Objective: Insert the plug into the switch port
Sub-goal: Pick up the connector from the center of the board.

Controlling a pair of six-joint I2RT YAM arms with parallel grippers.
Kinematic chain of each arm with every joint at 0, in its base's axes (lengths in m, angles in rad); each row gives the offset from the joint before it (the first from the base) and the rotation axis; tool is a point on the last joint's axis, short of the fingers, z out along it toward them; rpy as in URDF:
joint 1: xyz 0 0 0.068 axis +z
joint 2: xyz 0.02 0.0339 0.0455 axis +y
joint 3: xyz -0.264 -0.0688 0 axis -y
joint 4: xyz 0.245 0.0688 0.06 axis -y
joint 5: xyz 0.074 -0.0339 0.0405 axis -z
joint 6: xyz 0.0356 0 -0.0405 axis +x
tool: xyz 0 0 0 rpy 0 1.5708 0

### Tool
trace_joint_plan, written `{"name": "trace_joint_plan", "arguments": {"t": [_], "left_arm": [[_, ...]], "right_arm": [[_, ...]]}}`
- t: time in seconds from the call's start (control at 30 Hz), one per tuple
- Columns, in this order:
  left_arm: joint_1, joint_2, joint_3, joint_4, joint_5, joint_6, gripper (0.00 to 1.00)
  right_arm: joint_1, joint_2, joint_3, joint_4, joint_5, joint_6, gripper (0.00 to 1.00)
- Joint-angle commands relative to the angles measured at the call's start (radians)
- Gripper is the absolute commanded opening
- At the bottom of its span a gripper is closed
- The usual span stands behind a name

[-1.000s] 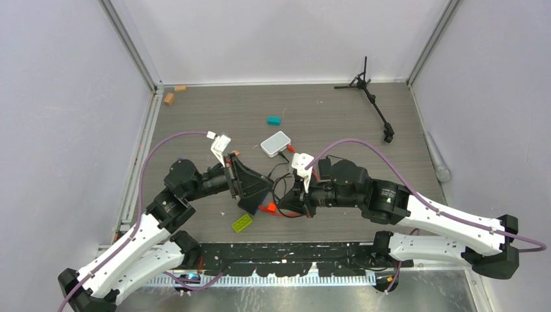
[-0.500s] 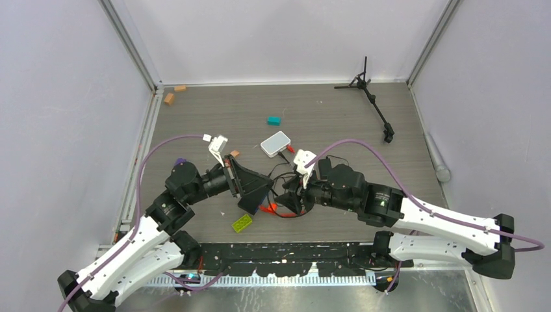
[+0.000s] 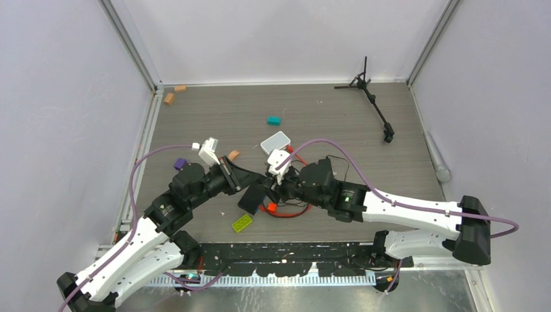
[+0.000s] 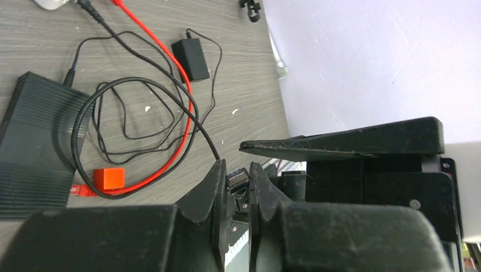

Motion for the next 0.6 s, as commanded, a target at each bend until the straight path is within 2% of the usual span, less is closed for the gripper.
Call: {"name": "trace_joint_plan", "arguments": {"t": [0.0, 0.27, 0.37, 0.43, 0.47, 0.53, 0.57], "left_arm": [[-0.001, -0.003, 0.049, -0.035, -0.059, -0.047, 0.0], [-0.001, -0.012, 0.045, -0.017, -0.04, -0.068, 0.0], [-0.001, -0.026, 0.048, -0.012, -0.043, -0.073, 0.0], [-0.002, -0.033, 0.049, -0.008, -0.045, -0.074, 0.0], [-0.001, -0.036, 0.049, -0.004, -0.044, -0.072, 0.0], [-0.001, -0.046, 0.048, 0.011, -0.038, -0.066, 0.09], [-0.001, -0.05, 0.046, 0.026, -0.031, -0.056, 0.22]], "right_arm": [[0.013, 0.047, 0.077, 0.09, 0.037, -0.052, 0.51], [0.016, 0.108, 0.098, 0.076, 0.089, -0.027, 0.38], [0.015, 0.109, 0.102, 0.054, 0.115, -0.01, 0.21], [0.015, 0.102, 0.104, 0.035, 0.121, 0.008, 0.02], [0.015, 0.097, 0.104, 0.028, 0.124, 0.015, 0.01], [0.014, 0.08, 0.099, 0.012, 0.126, 0.036, 0.0], [0.015, 0.07, 0.093, 0.008, 0.129, 0.044, 0.0]]}}
